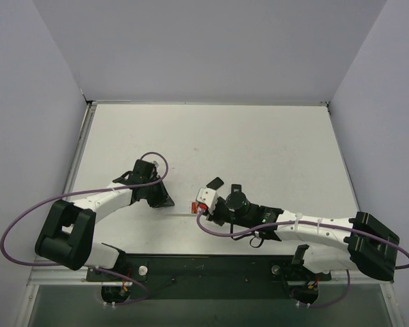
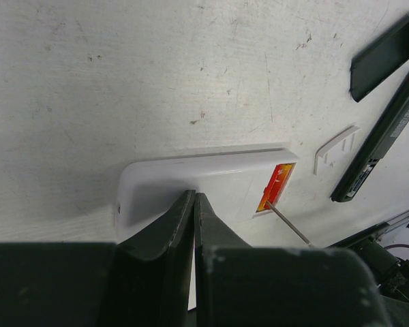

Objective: Unload the batteries from the remote control

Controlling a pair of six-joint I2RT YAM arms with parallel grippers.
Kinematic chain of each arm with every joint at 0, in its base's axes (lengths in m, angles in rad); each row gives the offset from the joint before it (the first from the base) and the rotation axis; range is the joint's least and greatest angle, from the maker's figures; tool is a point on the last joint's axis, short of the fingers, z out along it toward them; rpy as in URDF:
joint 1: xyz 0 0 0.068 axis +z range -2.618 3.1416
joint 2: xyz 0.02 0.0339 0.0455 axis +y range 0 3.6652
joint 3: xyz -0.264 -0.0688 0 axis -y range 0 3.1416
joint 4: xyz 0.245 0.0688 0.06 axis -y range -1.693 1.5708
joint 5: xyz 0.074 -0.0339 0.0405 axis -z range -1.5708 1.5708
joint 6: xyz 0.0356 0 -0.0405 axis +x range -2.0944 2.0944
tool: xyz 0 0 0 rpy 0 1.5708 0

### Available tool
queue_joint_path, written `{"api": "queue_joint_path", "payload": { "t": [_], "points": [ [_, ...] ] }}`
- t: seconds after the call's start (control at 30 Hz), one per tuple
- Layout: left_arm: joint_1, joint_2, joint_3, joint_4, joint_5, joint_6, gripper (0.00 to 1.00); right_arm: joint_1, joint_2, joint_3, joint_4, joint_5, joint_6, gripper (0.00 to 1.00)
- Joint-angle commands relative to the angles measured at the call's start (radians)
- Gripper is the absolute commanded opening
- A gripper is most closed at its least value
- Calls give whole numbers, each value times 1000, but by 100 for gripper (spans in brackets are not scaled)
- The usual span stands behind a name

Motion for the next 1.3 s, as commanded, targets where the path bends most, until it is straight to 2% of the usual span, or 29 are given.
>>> {"api": "queue_joint_path", "payload": {
  "t": [0.0, 0.13, 0.33, 0.67, 0.93, 1.27],
  "points": [
    [-4, 46, -21, -59, -103, 28, 14, 20, -4, -68, -106, 17, 75, 0],
    [-6, 49, -21, -56, -105, 28, 13, 36, -18, -89, -91, 54, 116, 0],
    [-6, 52, -19, -55, -105, 26, 13, 83, -27, -142, -42, 198, 190, 0],
    [-6, 45, -30, -53, -105, 23, 13, 103, -52, -226, 30, 347, 399, 0],
    [-8, 45, -40, -42, -108, 14, 13, 120, -87, -290, 64, 393, 472, 0],
    [-27, 51, -47, -32, -113, 2, 13, 136, -52, -309, 110, 410, 540, 0]
  ]
}}
